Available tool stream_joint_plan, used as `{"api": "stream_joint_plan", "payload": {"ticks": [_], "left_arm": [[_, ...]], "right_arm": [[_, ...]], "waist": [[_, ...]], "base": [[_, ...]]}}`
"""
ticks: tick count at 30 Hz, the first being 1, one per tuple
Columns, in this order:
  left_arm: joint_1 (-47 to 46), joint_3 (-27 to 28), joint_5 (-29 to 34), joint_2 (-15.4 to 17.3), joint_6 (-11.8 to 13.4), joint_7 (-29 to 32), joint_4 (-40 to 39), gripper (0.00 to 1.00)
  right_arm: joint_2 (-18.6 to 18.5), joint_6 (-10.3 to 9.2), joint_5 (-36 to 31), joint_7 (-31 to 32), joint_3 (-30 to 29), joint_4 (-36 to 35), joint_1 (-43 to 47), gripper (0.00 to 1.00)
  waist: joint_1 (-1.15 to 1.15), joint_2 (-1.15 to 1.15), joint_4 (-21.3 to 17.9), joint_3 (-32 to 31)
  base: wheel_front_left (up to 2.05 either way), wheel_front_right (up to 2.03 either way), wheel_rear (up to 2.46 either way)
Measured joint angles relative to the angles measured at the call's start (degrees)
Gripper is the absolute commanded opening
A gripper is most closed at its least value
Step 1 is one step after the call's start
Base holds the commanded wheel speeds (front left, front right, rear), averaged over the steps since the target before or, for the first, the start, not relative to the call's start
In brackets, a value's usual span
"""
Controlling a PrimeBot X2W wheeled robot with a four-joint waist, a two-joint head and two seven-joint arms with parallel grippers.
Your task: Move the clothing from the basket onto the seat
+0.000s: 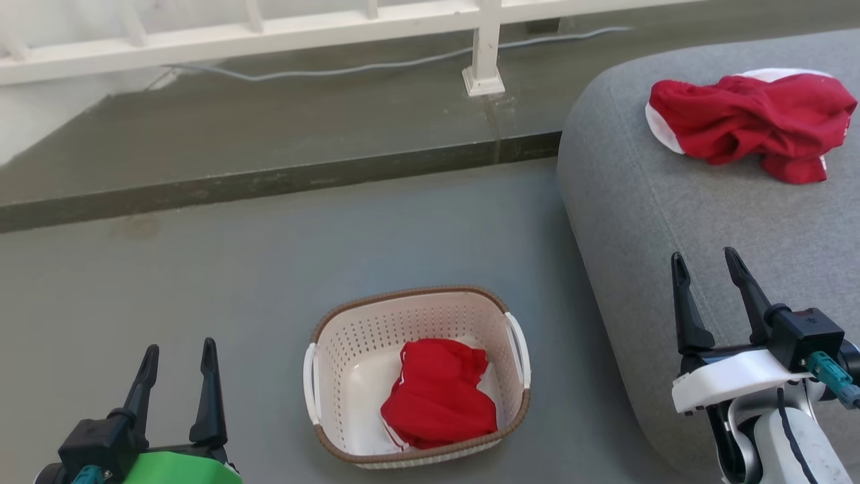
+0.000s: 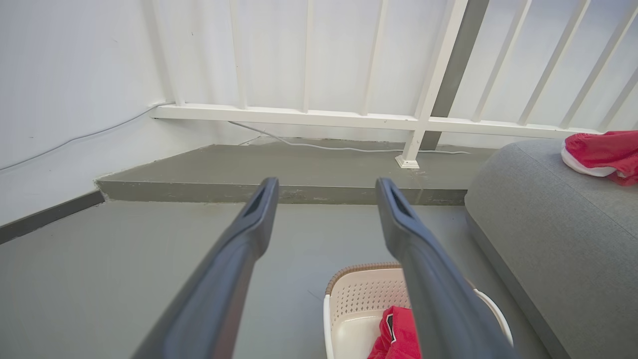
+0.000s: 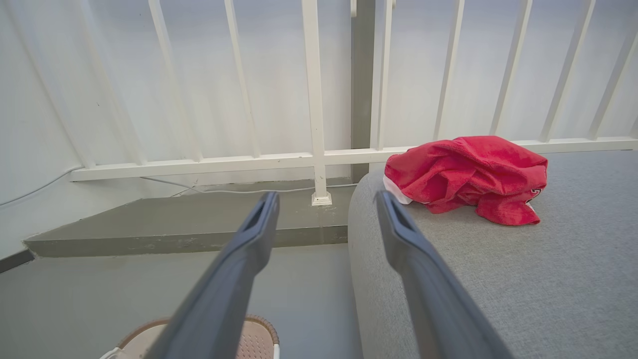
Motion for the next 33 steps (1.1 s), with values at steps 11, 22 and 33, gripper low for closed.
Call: {"api": "stream_joint_plan", "payload": {"ticks": [11, 22, 33], "left_arm": [[-2.91, -3.42, 2.43, 0.10, -0.59, 1.56, -0.34, 1.00], [-13.97, -9.05, 3.97, -0.65, -3.26, 6.43, 4.95, 1.00], [-24.81, -13.41, 7.04, -2.83, -5.10, 11.93, 15.16, 1.00]], "right_arm": [[-0.08, -0.01, 0.07, 0.00, -0.34, -2.78, -4.38, 1.00], [-0.79, -1.25, 0.15, 0.00, -2.82, -4.90, -11.79, 1.00], [-2.46, -2.02, 0.76, 0.00, -5.48, -9.01, -20.19, 1.00]], "waist": [[0.00, 0.00, -0.13, 5.67], [0.00, 0.00, -0.77, 13.81], [0.01, 0.00, -2.06, 22.60]], "base": [[0.00, 0.00, 0.00], [0.00, 0.00, 0.00], [0.00, 0.00, 0.00]]}}
